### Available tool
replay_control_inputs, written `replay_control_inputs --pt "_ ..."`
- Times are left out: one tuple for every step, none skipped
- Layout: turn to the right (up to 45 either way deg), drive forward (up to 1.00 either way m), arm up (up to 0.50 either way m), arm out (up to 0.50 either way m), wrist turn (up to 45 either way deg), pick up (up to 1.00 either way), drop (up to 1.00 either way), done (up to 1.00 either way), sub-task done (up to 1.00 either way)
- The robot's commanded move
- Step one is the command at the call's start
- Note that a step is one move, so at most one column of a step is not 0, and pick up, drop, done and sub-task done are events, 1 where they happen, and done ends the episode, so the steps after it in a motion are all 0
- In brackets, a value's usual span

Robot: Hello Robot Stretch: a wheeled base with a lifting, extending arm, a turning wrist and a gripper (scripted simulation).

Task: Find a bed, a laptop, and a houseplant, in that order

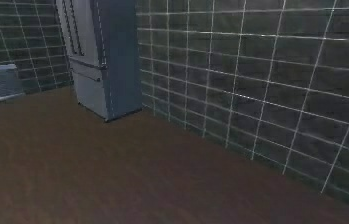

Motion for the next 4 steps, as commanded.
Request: replay_control_inputs --pt "-45.0 0.0 0.0 0.0 0.0 0.0 0.0 0.0 0.0" --pt "-9.0 0.0 0.0 0.0 0.0 0.0 0.0 0.0 0.0" --pt "0.0 0.95 0.0 0.0 0.0 0.0 0.0 0.0 0.0" --pt "-30.0 0.0 0.0 0.0 0.0 0.0 0.0 0.0 0.0"
